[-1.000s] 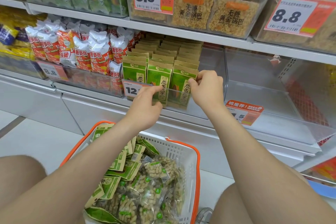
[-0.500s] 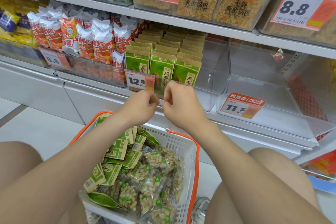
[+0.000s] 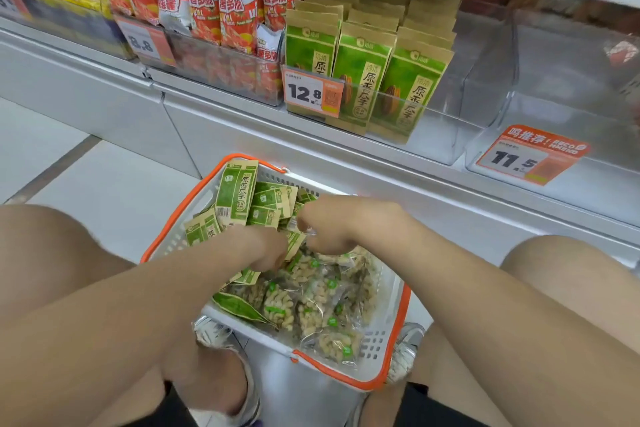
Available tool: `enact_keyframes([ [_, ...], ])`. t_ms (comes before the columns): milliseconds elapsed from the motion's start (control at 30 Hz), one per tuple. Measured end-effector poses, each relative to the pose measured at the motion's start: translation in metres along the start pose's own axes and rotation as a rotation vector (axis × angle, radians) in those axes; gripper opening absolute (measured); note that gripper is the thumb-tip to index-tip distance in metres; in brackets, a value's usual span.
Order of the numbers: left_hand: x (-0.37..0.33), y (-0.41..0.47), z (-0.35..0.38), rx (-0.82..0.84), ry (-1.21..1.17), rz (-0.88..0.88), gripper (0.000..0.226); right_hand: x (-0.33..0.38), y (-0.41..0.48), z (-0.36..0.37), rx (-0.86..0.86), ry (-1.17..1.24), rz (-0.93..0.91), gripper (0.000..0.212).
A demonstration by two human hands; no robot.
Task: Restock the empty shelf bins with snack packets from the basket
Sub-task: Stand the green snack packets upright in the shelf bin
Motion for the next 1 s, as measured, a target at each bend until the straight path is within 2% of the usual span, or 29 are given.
enact_keyframes([
  [100,-0.015,0.008,0.032,0.120,0.056,0.062,0.031,0.003,0.004,-0.003,-0.017,-0.020,0.003,0.033],
  [233,-0.043,0.009,0.058,0.224,0.228,0.134,0.033,0.007,0.005,0.003,0.017,-0.068,-0.010,0.034],
  [333,-0.059,0.019,0.071,0.180,0.355,0.185,0.026,0.012,0.007,0.005,0.022,-0.068,-0.014,0.034],
  [400,-0.066,0.024,0.075,0.142,0.449,0.225,0.008,0.013,0.007,0.007,0.027,-0.067,-0.025,0.033],
  [500,-0.071,0.024,0.068,0.089,0.438,0.252,0.004,0.009,0.007,0.007,0.035,-0.052,-0.027,0.033],
  [667,-0.049,0.014,0.008,-0.086,-0.004,0.196,0.018,-0.005,0.002,-0.006,0.022,-0.020,0.025,0.032],
  [767,-0.035,0.004,-0.036,-0.283,-0.266,0.214,0.022,-0.017,-0.007,-0.021,-0.011,0.032,0.077,0.029],
  [867,-0.023,-0.014,-0.079,-0.558,-0.507,0.207,0.023,-0.034,-0.023,-0.047,-0.185,0.114,0.169,0.025],
  [1000,-0.008,-0.043,-0.114,-0.824,-0.999,0.178,0.021,-0.069,-0.048,-0.078,-0.476,0.317,0.316,0.020],
])
Point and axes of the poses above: each hand's wrist, its own y-axis towards the middle knuckle, its own z-axis out of the palm, x = y × z, the point moved 8 cm from there along y, towards the middle knuckle, and after that the axes turned 10 degrees about z, right-handed, at the moved point
